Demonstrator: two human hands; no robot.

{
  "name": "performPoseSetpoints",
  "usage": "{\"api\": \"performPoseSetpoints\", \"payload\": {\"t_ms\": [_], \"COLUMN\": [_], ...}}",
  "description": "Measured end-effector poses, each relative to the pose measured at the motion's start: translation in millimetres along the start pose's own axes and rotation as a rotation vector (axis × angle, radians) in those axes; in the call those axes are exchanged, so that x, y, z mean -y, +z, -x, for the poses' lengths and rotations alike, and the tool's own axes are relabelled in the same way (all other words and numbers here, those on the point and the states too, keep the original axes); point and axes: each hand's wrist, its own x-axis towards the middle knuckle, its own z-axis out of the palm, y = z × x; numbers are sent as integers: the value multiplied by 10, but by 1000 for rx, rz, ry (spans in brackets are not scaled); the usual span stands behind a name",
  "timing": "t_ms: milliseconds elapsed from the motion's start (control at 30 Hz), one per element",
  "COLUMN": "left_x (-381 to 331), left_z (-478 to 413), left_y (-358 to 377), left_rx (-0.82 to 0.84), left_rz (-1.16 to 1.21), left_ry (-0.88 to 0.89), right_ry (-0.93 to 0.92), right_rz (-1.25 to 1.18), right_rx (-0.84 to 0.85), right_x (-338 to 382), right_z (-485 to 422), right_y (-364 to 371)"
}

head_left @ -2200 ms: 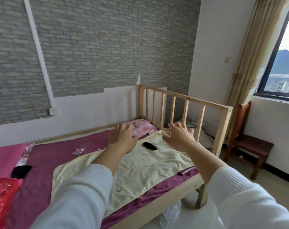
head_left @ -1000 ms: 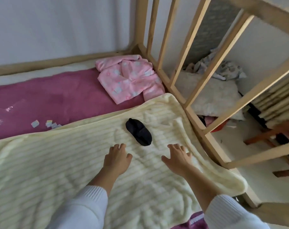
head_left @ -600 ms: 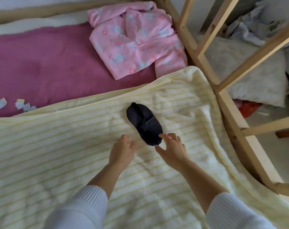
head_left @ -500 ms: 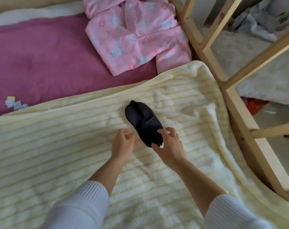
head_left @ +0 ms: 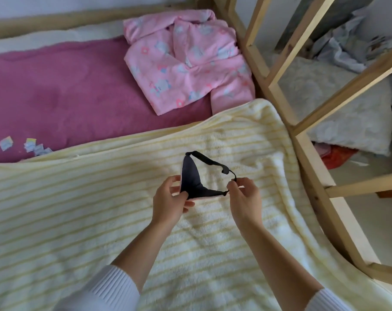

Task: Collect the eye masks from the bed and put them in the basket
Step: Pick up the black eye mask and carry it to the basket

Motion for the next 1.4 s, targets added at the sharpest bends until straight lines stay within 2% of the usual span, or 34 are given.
{"api": "performPoseSetpoints", "payload": {"t_ms": [167,367,433,500,600,733,833,900,933,1033,1100,1200,1233,1333,1400], "left_x": [-365,-655,-732,-818,-935,-1011,-1030,-1033,-1029,-1002,-951,-833,-789,-665,-610], "left_z": [850,1900,2215,2489,2799,3055,3222,3325,3377,3513,3596,3719,3759,3818,3846], "left_y": [-409,-945,-1111,-1252,-1423,-1659,-1867,-2026,-2118,-2447,-2712,-3159,-3308,-3694,-3905], "left_rx": [141,171,228,256,211,277,247,181,153,105,71,37,32,-4,-45], "left_rz": [18,141,163,70,-181,-367,-477,-523,-537,-524,-528,-619,-648,-636,-565], "left_ry": [22,-9,46,142,283,205,267,348,381,455,523,644,681,725,722], "right_ry": [114,79,74,64,6,-82,-159,-263,-362,-821,-874,-777,-738,-582,-519], "right_rz": [-279,-503,-576,-605,-565,-455,-453,-277,-77,839,1119,1191,1187,1130,939], "right_rx": [188,320,395,471,569,598,542,478,424,218,181,209,265,676,815], "right_x": [423,862,994,1126,1294,1468,1616,1695,1715,1730,1767,1839,1876,1956,1931], "right_z": [665,1558,1838,2087,2387,2678,2872,3016,3093,3334,3598,4010,4159,4621,4904], "right_y": [-349,-727,-822,-878,-894,-944,-1025,-1040,-1025,-903,-767,-527,-440,-163,-12]}}
